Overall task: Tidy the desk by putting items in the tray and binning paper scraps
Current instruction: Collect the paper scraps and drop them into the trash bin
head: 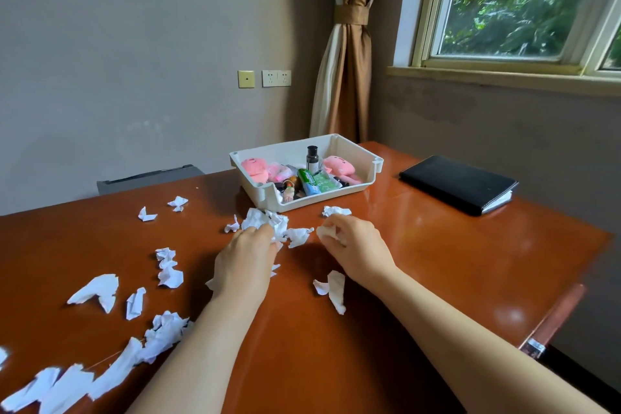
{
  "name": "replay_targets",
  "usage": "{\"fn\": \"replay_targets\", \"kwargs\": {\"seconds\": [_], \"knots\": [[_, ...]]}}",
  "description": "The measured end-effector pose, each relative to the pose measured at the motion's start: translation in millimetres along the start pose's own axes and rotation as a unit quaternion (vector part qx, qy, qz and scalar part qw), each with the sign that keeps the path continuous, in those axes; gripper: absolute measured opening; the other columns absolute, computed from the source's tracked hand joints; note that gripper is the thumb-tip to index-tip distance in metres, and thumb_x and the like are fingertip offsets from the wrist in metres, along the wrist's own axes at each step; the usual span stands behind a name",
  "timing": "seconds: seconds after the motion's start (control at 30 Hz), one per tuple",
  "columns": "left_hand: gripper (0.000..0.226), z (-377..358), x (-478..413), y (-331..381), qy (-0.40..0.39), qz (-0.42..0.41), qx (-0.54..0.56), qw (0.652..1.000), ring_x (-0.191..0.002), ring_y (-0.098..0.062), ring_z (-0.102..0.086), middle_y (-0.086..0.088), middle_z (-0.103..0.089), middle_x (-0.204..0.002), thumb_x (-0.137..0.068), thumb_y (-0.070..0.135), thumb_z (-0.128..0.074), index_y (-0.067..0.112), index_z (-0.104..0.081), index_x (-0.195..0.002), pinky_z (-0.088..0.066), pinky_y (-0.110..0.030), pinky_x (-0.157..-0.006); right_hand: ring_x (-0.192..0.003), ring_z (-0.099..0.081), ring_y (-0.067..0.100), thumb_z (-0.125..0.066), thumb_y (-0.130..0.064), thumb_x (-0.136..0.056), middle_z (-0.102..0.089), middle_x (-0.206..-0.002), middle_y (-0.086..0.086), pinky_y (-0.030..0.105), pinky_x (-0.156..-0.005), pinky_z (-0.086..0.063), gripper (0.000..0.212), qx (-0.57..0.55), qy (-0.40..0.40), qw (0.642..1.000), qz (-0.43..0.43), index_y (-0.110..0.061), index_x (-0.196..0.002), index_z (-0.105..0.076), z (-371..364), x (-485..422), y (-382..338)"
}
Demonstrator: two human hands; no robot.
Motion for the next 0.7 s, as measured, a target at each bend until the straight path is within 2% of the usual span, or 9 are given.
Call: {"fn": "replay_targets", "kwargs": {"seconds": [0.1, 0.17, 0.23, 0.3, 0.37, 0.5, 0.6, 0.7], "knots": [[0.024, 4.5, 2.5, -2.2, 0.022, 0.005, 0.033, 0.999, -0.088, -0.019, -0.064, -0.006, -0.067, -0.101, -0.098, 0.031, -0.045, 0.013, -0.060, -0.104, -0.045, -0.021, -0.062, -0.089, -0.064, 0.023, -0.055, -0.023, -0.091, -0.067, -0.101, 0.003, 0.036, -0.074, -0.054, 0.018, -0.016, -0.001, 1.000, -0.010, -0.021, -0.108, -0.062, 5.9, -0.9, -0.6], [0.025, 8.4, 1.4, -3.4, 0.024, 0.009, 0.049, 0.998, -0.089, -0.020, -0.066, -0.007, -0.068, -0.102, -0.096, 0.031, -0.048, 0.013, -0.062, -0.105, -0.050, -0.023, -0.065, -0.083, -0.067, 0.022, -0.056, -0.020, -0.092, -0.069, -0.101, 0.005, 0.038, -0.073, -0.057, 0.017, -0.030, 0.000, 1.000, -0.007, -0.017, -0.107, -0.063, 11.0, -4.8, -5.6], [0.027, 20.5, 2.4, 3.7, 0.037, 0.017, 0.096, 0.995, -0.089, -0.023, -0.066, -0.010, -0.069, -0.102, -0.096, 0.030, -0.048, 0.011, -0.063, -0.109, -0.054, -0.027, -0.069, -0.074, -0.068, 0.019, -0.057, -0.018, -0.092, -0.070, -0.100, 0.006, 0.034, -0.070, -0.060, 0.015, -0.068, 0.008, 0.998, -0.005, -0.013, -0.104, -0.065, 28.2, -3.9, -8.6], [0.027, 35.7, 1.7, 10.5, 0.054, 0.019, 0.140, 0.988, -0.086, -0.023, -0.064, -0.009, -0.068, -0.097, -0.097, 0.029, -0.048, 0.010, -0.063, -0.107, -0.050, -0.025, -0.064, -0.065, -0.068, 0.016, -0.057, -0.019, -0.092, -0.069, -0.097, 0.005, 0.029, -0.063, -0.060, 0.016, -0.089, 0.006, 0.996, 0.002, -0.011, -0.103, -0.065, 42.7, -4.1, -11.4], [0.021, 39.3, -2.5, 9.8, 0.056, 0.027, 0.178, 0.982, -0.078, -0.019, -0.060, -0.004, -0.061, -0.084, -0.095, 0.030, -0.050, 0.012, -0.061, -0.095, -0.041, -0.017, -0.053, -0.057, -0.065, 0.011, -0.057, -0.019, -0.092, -0.065, -0.093, 0.001, 0.020, -0.055, -0.055, 0.017, -0.086, 0.000, 0.996, 0.005, -0.010, -0.104, -0.066, 48.7, -5.2, -16.1], [0.034, 45.5, -1.3, 14.5, 0.059, 0.035, 0.227, 0.971, -0.065, -0.017, -0.047, 0.002, -0.048, -0.062, -0.094, 0.031, -0.052, 0.018, -0.046, -0.063, -0.032, -0.021, -0.047, -0.050, -0.061, 0.006, -0.060, -0.020, -0.090, -0.061, -0.087, -0.003, 0.016, -0.050, -0.052, 0.016, -0.096, 0.017, 0.995, 0.004, -0.011, -0.103, -0.066, 64.5, -0.6, -19.0], [0.037, 57.7, 10.1, 32.9, 0.057, 0.031, 0.266, 0.962, -0.065, -0.016, -0.049, 0.001, -0.052, -0.063, -0.094, 0.031, -0.052, 0.016, -0.046, -0.061, -0.032, -0.023, -0.049, -0.045, -0.060, 0.006, -0.062, -0.020, -0.089, -0.061, -0.081, -0.003, 0.010, -0.043, -0.048, 0.017, -0.106, 0.036, 0.994, 0.006, -0.010, -0.101, -0.067, 87.3, 10.8, -20.5], [0.046, 69.9, 26.4, 57.3, 0.043, 0.016, 0.286, 0.957, -0.052, -0.013, -0.048, 0.001, -0.048, -0.051, -0.094, 0.032, -0.052, 0.023, -0.036, -0.052, -0.033, -0.020, -0.048, -0.039, -0.059, 0.005, -0.062, -0.019, -0.088, -0.064, -0.070, 0.002, 0.014, -0.042, -0.048, 0.013, -0.098, 0.046, 0.994, 0.003, -0.008, -0.090, -0.068, 112.1, 29.6, -21.7]]}}
Point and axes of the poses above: each hand's wrist, its own x-axis away from the middle knuckle, its own z-axis out of the back of the hand, y = z × x, the point moved 5 cm from there along -x, towards the middle knuckle
